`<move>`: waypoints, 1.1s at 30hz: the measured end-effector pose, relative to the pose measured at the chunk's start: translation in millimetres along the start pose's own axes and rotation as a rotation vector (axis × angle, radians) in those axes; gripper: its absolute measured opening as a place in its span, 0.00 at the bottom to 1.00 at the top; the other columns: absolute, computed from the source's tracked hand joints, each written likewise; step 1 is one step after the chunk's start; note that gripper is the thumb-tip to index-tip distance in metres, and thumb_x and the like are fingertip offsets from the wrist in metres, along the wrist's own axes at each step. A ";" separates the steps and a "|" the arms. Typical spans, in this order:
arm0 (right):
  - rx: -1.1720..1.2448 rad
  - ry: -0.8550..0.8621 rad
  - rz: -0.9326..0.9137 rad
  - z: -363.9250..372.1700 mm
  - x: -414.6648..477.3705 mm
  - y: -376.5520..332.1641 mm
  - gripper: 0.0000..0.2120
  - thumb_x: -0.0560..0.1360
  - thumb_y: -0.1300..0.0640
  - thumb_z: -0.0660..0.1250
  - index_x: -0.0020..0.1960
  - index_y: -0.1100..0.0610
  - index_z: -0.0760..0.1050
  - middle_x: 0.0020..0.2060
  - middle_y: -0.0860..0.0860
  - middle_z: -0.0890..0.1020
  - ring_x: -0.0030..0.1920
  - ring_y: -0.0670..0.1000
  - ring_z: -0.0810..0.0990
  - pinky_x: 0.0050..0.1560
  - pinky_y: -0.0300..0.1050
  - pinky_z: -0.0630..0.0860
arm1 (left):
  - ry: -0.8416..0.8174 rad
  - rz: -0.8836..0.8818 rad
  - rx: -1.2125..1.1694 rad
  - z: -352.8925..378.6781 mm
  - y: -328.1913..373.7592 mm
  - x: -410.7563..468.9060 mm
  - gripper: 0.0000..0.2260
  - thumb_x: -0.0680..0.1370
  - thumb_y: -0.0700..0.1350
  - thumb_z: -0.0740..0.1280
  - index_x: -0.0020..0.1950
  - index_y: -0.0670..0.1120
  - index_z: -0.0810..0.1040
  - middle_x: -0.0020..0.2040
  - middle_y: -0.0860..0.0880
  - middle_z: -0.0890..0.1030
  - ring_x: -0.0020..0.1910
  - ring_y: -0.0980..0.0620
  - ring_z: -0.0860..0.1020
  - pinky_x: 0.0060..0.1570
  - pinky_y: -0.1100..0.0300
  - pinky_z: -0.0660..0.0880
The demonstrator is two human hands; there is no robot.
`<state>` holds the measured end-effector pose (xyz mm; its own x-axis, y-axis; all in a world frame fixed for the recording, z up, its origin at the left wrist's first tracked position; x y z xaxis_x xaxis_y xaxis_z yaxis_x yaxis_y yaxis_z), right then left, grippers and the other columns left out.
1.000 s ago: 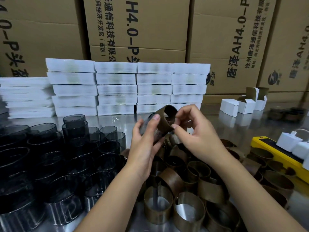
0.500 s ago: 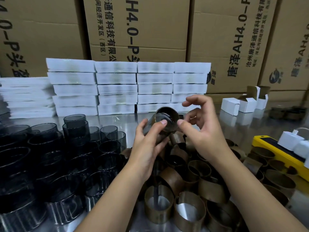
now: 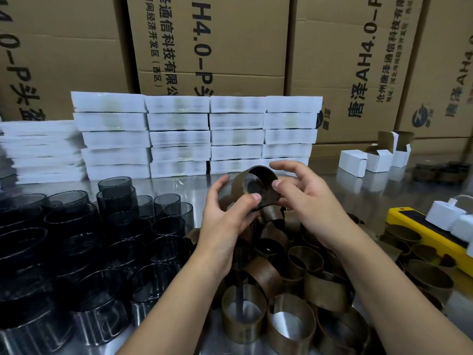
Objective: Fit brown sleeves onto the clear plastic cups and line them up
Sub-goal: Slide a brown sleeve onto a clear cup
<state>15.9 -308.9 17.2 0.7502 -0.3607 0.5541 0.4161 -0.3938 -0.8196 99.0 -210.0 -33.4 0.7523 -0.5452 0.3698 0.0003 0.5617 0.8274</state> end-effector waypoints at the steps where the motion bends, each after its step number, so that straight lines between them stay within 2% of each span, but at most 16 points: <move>1: -0.011 0.003 -0.001 0.2 -0.3 -0.5 0.11 0.79 0.65 0.60 0.57 0.53 0.73 0.29 0.41 0.81 0.36 0.38 0.80 0.41 0.31 0.75 | 0.006 0.006 0.011 -0.8 0.6 -0.3 0.39 0.55 0.50 0.75 0.65 0.50 0.70 0.40 0.55 0.85 0.44 0.56 0.84 0.48 0.60 0.81; 4: -0.031 0.024 -0.004 -0.7 -0.4 0.3 0.08 0.79 0.64 0.60 0.53 0.53 0.73 0.32 0.46 0.83 0.37 0.43 0.82 0.43 0.36 0.77 | 0.038 0.011 0.024 -5.1 1.1 -0.4 0.36 0.54 0.49 0.75 0.62 0.53 0.72 0.43 0.55 0.85 0.46 0.56 0.84 0.45 0.61 0.80; 7: -0.056 0.024 -0.026 -1.1 -0.7 -1.0 0.07 0.79 0.64 0.60 0.51 0.54 0.72 0.30 0.42 0.82 0.32 0.39 0.78 0.36 0.30 0.72 | 0.046 0.016 0.029 -6.7 1.5 -0.2 0.30 0.60 0.43 0.74 0.62 0.52 0.74 0.47 0.50 0.84 0.47 0.55 0.84 0.43 0.60 0.79; 10: -0.008 0.023 -0.037 -1.6 0.1 -0.4 0.08 0.78 0.66 0.61 0.49 0.54 0.72 0.31 0.43 0.82 0.33 0.39 0.78 0.37 0.31 0.72 | 0.026 0.019 0.026 -4.4 2.0 -0.1 0.27 0.64 0.40 0.70 0.63 0.49 0.73 0.45 0.51 0.85 0.47 0.56 0.84 0.43 0.59 0.80; 13: 0.018 0.042 -0.041 -2.9 1.2 -1.3 0.06 0.77 0.64 0.64 0.48 0.54 0.73 0.31 0.43 0.82 0.34 0.41 0.78 0.38 0.32 0.74 | 0.016 -0.006 -0.039 -3.7 3.2 0.5 0.27 0.66 0.40 0.68 0.65 0.45 0.73 0.50 0.45 0.84 0.48 0.51 0.83 0.43 0.56 0.80; 16: 0.016 0.080 -0.020 -8.0 2.2 0.4 0.03 0.76 0.58 0.67 0.48 0.52 0.75 0.34 0.41 0.83 0.34 0.38 0.79 0.38 0.31 0.74 | -0.014 -0.086 -0.154 2.6 1.1 -2.2 0.24 0.70 0.39 0.68 0.66 0.37 0.72 0.51 0.40 0.82 0.49 0.46 0.82 0.41 0.56 0.80; 17: 0.012 0.075 0.000 -8.1 2.3 1.8 0.03 0.75 0.53 0.67 0.48 0.52 0.75 0.35 0.39 0.83 0.36 0.36 0.79 0.38 0.30 0.74 | -0.028 -0.112 -0.183 5.1 -0.5 -3.5 0.23 0.70 0.40 0.68 0.65 0.37 0.73 0.52 0.39 0.82 0.52 0.43 0.81 0.41 0.56 0.81; 19: -0.034 0.027 0.068 -4.6 2.7 9.2 0.17 0.72 0.38 0.64 0.49 0.51 0.77 0.38 0.37 0.83 0.41 0.35 0.80 0.41 0.32 0.76 | -0.065 -0.136 -0.195 10.1 -2.5 -5.0 0.20 0.70 0.46 0.69 0.60 0.40 0.77 0.53 0.39 0.82 0.55 0.39 0.80 0.42 0.56 0.81; 21: -0.097 -0.023 0.145 -0.2 2.0 19.0 0.28 0.68 0.27 0.61 0.52 0.49 0.79 0.45 0.40 0.84 0.47 0.38 0.81 0.47 0.37 0.76 | -0.083 -0.134 -0.174 12.6 -2.1 -5.0 0.17 0.72 0.53 0.71 0.55 0.44 0.79 0.51 0.42 0.84 0.56 0.40 0.81 0.44 0.55 0.82; 24: -0.114 -0.051 0.181 3.2 1.8 24.7 0.33 0.65 0.25 0.58 0.54 0.49 0.79 0.45 0.45 0.85 0.47 0.42 0.83 0.48 0.41 0.76 | -0.073 -0.137 -0.144 11.9 -1.6 -4.4 0.25 0.65 0.60 0.67 0.56 0.46 0.78 0.49 0.43 0.85 0.53 0.42 0.82 0.48 0.55 0.82; 26: -0.109 -0.075 0.201 6.6 2.0 26.5 0.35 0.63 0.23 0.58 0.56 0.48 0.79 0.47 0.46 0.85 0.49 0.45 0.83 0.53 0.48 0.77 | -0.061 -0.150 -0.142 11.0 -3.0 -4.5 0.29 0.63 0.63 0.67 0.56 0.45 0.79 0.50 0.40 0.85 0.52 0.41 0.83 0.47 0.54 0.82; 28: -0.130 -0.114 0.208 12.4 0.6 26.4 0.37 0.62 0.21 0.58 0.56 0.47 0.79 0.48 0.47 0.85 0.51 0.47 0.83 0.58 0.54 0.76 | -0.053 -0.150 -0.149 10.6 -4.3 -3.8 0.27 0.63 0.64 0.67 0.51 0.46 0.83 0.50 0.40 0.84 0.50 0.40 0.83 0.42 0.54 0.82; 30: -0.165 -0.123 0.216 13.5 0.7 28.1 0.37 0.61 0.19 0.57 0.54 0.44 0.80 0.47 0.46 0.85 0.50 0.45 0.83 0.59 0.56 0.76 | -0.050 -0.150 -0.157 10.9 -5.7 -2.9 0.23 0.62 0.64 0.67 0.45 0.47 0.85 0.46 0.40 0.85 0.45 0.41 0.84 0.38 0.55 0.81; 31: -0.174 -0.116 0.218 12.4 1.0 29.0 0.35 0.60 0.19 0.56 0.51 0.42 0.80 0.45 0.44 0.85 0.48 0.43 0.83 0.58 0.55 0.76 | -0.038 -0.152 -0.152 10.2 -5.8 -2.9 0.24 0.61 0.64 0.68 0.46 0.47 0.85 0.44 0.40 0.85 0.43 0.41 0.84 0.38 0.54 0.81; 33: -0.200 -0.094 0.216 9.8 0.8 28.1 0.29 0.61 0.20 0.55 0.45 0.37 0.81 0.40 0.39 0.84 0.44 0.38 0.82 0.58 0.51 0.76 | -0.013 -0.159 -0.105 7.9 -6.9 -2.5 0.33 0.60 0.66 0.67 0.56 0.45 0.81 0.46 0.40 0.85 0.46 0.41 0.84 0.41 0.53 0.82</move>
<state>33.2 -311.9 -6.8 0.8584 -0.3780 0.3467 0.1397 -0.4782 -0.8671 91.9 -217.4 -36.7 0.7285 -0.6402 0.2437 0.1881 0.5290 0.8275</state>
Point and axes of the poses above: each hand's wrist, its own x-axis towards the middle knuckle, its own z-axis out of the palm, y = z × x, the point moved 9 cm from there along x, towards the middle knuckle
